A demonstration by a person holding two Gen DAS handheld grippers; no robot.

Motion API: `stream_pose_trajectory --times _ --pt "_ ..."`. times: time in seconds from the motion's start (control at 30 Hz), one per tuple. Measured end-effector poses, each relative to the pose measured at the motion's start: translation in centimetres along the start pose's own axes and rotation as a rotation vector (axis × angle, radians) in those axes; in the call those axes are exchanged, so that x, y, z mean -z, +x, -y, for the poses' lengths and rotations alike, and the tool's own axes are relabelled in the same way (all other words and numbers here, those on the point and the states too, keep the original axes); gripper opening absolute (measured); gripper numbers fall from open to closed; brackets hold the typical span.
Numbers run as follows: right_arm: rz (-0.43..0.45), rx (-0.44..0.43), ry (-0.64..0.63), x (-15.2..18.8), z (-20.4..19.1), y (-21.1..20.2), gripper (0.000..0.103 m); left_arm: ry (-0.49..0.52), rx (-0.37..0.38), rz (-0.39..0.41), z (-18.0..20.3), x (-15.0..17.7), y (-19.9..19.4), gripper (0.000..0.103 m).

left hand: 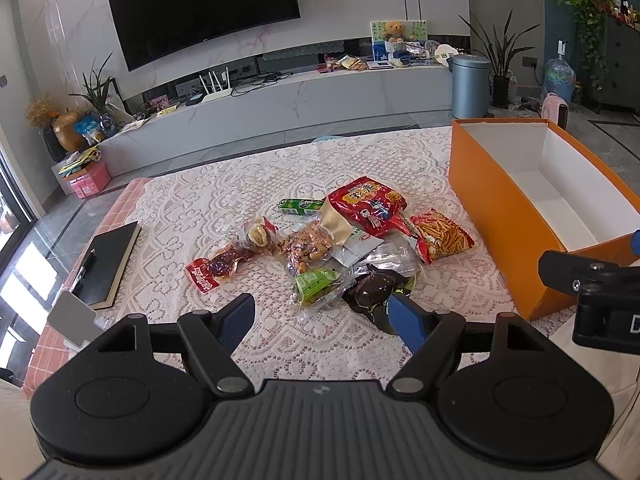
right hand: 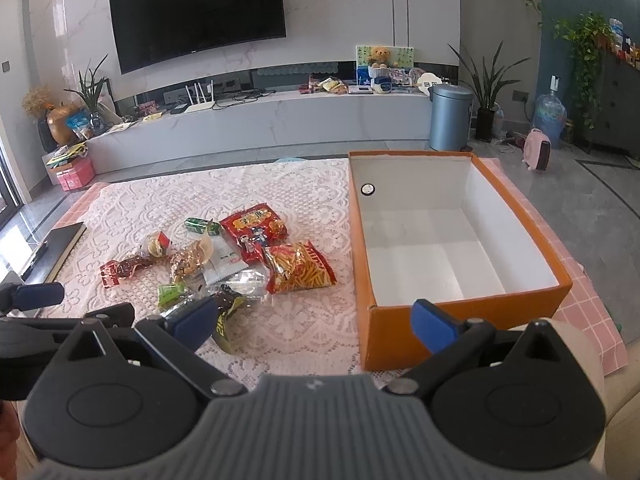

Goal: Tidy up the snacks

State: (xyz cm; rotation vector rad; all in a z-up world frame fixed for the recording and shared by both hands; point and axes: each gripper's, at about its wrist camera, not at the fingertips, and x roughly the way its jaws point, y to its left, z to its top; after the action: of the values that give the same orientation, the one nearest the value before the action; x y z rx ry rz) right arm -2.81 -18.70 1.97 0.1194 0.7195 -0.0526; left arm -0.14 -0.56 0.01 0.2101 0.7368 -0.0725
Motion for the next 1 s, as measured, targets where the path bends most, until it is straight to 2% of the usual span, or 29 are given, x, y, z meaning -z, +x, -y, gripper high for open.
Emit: stream_pose_trajectory --times 1.0 --pt "-0.018 0.011 -0.011 -0.05 -0.44 0.59 0.100 -0.022 0.001 -0.023 -0.45 0.30 0.49 0.089"
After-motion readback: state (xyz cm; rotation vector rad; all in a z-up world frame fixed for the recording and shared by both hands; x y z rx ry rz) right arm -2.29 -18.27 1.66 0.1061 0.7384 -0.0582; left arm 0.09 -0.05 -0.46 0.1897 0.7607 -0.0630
